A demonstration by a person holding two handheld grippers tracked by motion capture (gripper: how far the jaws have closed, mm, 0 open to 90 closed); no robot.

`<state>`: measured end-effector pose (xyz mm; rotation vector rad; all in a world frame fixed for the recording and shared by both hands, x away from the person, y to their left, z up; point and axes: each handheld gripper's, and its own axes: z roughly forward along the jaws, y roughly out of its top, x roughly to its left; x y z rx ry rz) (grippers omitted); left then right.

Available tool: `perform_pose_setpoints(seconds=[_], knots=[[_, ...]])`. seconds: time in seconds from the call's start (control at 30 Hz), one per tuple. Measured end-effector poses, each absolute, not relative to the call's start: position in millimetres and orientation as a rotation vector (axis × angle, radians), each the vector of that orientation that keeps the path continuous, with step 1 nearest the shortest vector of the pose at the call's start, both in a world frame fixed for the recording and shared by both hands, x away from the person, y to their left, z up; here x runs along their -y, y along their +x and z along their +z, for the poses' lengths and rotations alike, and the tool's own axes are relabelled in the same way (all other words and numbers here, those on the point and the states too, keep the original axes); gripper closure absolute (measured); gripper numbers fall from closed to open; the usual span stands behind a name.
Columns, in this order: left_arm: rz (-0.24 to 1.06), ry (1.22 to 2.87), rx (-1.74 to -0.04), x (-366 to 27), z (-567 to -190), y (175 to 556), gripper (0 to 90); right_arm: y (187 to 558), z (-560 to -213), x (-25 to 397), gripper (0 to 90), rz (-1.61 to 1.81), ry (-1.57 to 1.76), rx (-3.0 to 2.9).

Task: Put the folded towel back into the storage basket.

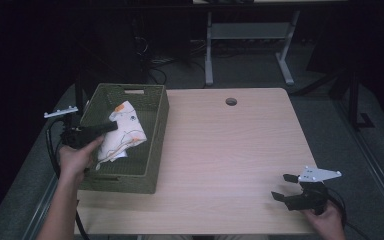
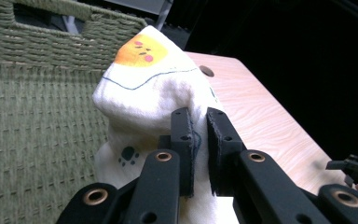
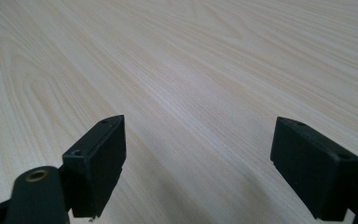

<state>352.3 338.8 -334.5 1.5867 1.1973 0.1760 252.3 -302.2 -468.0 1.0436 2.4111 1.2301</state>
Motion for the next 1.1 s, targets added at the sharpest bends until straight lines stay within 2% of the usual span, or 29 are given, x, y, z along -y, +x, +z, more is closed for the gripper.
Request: perform_pose_setpoints(seconds=[0.97,1.03,1.1], knots=[[0.18,1.728,-1.171,-348,-347,373,82.2,253,-468,304,17.8,1.215,1.046,-2.409],[0.186,1.738,-1.157,-347,-347,378,81.0,253,-469,304,17.8,1.211,1.052,-2.413],[0.19,1.73,-1.168,-347,-346,383,74.1,254,-470,304,17.8,1.205,1.056,-2.416]])
